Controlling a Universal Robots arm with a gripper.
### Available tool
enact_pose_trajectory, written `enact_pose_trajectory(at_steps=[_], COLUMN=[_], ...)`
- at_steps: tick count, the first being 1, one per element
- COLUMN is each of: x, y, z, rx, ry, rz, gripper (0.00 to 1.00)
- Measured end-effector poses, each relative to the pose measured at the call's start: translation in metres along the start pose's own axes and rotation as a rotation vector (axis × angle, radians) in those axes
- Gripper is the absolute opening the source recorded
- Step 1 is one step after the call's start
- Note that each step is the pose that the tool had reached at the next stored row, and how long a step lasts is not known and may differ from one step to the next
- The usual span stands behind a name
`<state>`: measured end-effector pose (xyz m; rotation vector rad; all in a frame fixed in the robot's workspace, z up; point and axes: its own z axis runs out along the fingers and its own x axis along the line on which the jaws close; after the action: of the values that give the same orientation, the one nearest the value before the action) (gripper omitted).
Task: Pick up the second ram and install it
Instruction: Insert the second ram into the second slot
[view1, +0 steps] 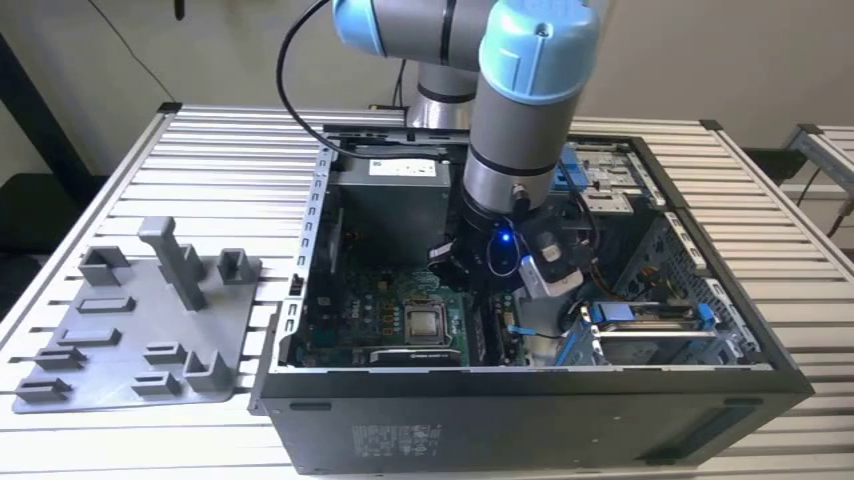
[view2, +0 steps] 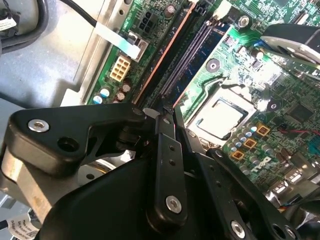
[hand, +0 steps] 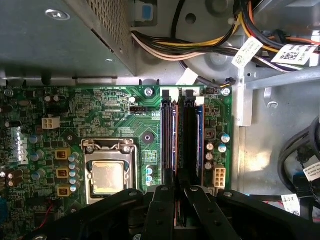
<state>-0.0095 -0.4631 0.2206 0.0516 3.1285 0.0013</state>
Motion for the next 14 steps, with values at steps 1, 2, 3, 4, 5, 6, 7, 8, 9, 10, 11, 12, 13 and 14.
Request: enact_pose_trajectory(at_steps=[1, 2, 3, 4, 5, 6, 7, 8, 9, 10, 11, 12, 13, 14], x=[-0.0002, -0.0003, -0.0003, -0.0003, -0.0003, -0.0003, -0.0003, -0.0003, -0.0004, -0.0005, -0.0007, -0.0009, -0.0012, -0.0012], y=[0.0, 0.0001, 0.0002, 0.0002, 0.0003, 0.0005, 0.0005, 0.0005, 0.0005, 0.0005, 0.0005, 0.0005, 0.0005, 0.0005], z=[0.0, 0.0001, 0.0002, 0.0002, 0.0002, 0.0003, 0.0002, 0.0003, 0.0002, 0.0002, 0.0002, 0.0002, 0.0002, 0.0002], rx=[0.0001, 0.0001, 0.0001, 0.0001, 0.0001, 0.0002, 0.0004, 0.0004, 0.0004, 0.0004, 0.0004, 0.0004, 0.0003, 0.0003], ry=[0.0, 0.0, 0.0, 0.0, 0.0, 0.0, 0.0, 0.0, 0.0, 0.0, -0.0001, 0.0, 0.0, 0.0], rz=[0.0, 0.0, 0.0, 0.0, 0.0, 0.0, 0.0, -0.001, -0.003, -0.005, -0.008, -0.01, -0.013, -0.013], gripper=[0.14, 0.14, 0.14, 0.14, 0.14, 0.14, 0.14, 0.14, 0.14, 0.14, 0.14, 0.14, 0.14, 0.14])
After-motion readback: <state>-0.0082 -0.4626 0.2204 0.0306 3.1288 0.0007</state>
